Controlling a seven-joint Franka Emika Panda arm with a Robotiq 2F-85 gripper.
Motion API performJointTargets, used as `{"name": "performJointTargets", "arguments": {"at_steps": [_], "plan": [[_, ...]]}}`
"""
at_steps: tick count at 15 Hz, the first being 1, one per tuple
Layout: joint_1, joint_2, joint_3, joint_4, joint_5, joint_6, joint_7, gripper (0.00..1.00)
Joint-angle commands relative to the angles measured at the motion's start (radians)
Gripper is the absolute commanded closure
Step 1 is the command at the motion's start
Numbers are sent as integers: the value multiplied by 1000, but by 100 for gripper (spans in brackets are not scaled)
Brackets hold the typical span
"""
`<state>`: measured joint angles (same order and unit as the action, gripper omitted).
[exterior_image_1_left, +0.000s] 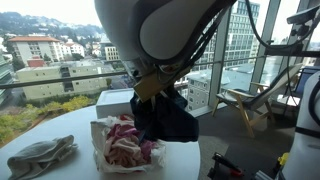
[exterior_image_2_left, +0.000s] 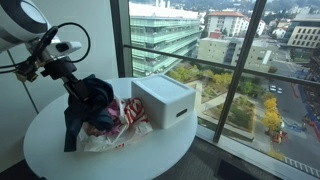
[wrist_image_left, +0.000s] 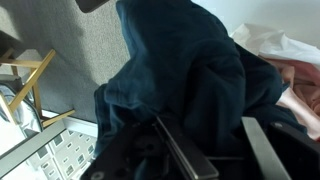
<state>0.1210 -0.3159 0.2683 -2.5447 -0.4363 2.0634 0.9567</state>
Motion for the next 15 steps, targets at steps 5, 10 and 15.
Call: {"name": "performJointTargets", "arguments": {"at_steps": [5, 10, 15], "plan": [[8, 178, 42, 53, -137, 144, 51, 87], [27, 274, 26, 94, -204, 280, 93, 87], [48, 365, 0, 123, -243, 438, 126, 87]]}}
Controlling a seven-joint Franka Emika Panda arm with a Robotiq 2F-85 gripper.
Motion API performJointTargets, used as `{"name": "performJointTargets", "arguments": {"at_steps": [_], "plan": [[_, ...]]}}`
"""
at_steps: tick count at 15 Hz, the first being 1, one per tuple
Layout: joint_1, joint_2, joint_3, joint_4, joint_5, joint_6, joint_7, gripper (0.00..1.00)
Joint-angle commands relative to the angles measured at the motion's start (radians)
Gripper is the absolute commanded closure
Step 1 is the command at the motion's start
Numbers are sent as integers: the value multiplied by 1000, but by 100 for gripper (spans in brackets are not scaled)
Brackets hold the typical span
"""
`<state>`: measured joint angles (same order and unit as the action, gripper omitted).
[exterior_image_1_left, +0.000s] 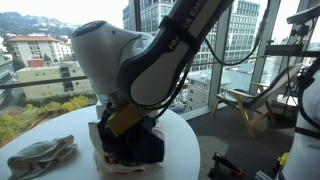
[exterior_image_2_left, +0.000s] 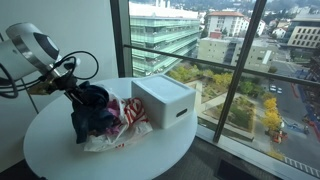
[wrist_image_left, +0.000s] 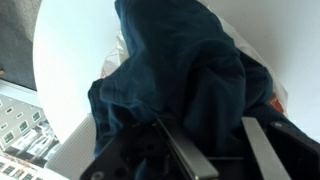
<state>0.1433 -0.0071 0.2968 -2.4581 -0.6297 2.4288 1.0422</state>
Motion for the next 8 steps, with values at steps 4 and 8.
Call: {"name": "performJointTargets", "arguments": {"at_steps": [4, 8], "plan": [[41, 132, -81, 75, -142, 93, 103, 88], [60, 166, -131, 95, -231, 37, 183, 88]]}}
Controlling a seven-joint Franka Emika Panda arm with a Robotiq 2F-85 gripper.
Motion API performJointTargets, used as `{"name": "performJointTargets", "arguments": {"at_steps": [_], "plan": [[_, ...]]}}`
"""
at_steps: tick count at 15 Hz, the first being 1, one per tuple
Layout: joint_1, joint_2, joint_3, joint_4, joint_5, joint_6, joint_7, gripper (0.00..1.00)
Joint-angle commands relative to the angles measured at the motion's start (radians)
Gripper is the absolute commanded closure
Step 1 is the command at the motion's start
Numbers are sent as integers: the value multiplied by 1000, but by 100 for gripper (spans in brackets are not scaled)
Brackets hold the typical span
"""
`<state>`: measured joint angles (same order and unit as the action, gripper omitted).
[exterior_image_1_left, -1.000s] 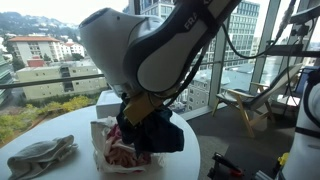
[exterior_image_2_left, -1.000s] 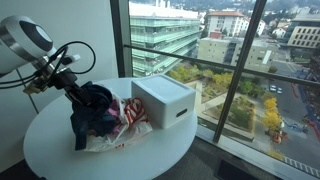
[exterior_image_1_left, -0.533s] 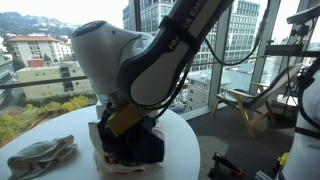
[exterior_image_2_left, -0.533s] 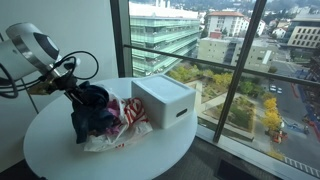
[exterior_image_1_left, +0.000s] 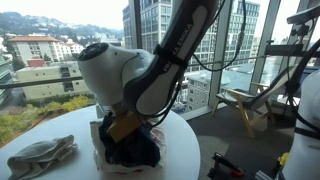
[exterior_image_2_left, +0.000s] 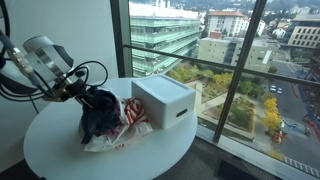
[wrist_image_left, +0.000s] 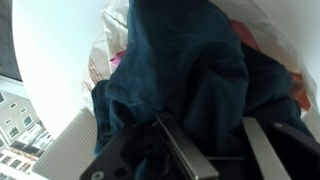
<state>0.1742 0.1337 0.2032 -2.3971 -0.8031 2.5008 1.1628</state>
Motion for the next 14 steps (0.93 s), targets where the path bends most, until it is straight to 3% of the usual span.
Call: {"name": "performJointTargets", "arguments": {"at_steps": [1, 4, 14], "plan": [[33, 35, -43, 37, -62, -40, 71, 88], [43, 73, -41, 51, -37, -60, 49, 87], [91, 273, -89, 193, -111, 43, 57, 87]]}}
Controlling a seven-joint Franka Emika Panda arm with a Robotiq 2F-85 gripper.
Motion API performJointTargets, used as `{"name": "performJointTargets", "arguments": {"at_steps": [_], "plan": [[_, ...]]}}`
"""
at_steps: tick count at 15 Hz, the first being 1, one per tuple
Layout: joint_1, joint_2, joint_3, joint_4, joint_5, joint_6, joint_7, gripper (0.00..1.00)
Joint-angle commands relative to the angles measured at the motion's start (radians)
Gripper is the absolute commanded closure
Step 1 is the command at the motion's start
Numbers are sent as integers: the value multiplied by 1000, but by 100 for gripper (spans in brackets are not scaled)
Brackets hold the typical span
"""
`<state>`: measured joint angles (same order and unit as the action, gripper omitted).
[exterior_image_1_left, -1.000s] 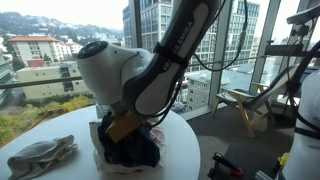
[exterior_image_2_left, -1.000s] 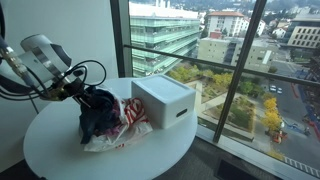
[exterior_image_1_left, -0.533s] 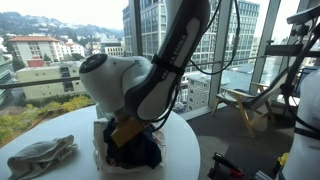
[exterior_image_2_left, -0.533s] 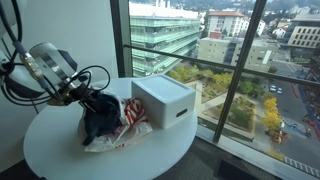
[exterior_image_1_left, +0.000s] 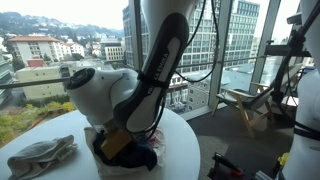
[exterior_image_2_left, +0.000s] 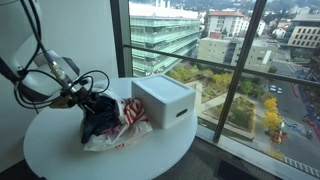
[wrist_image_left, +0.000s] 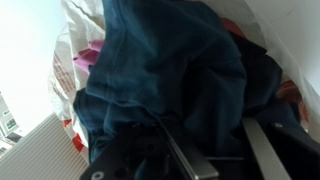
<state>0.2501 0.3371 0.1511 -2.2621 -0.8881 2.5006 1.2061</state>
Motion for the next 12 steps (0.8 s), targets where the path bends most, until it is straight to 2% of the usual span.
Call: {"name": "performJointTargets", "arguments": {"at_steps": [1, 9, 12], "plan": [[15, 91, -50, 66, -29, 50, 14, 87], [2, 202, -124, 97, 6, 169, -11, 88], [-38, 227, -99, 77, 121, 230, -83, 87]]}}
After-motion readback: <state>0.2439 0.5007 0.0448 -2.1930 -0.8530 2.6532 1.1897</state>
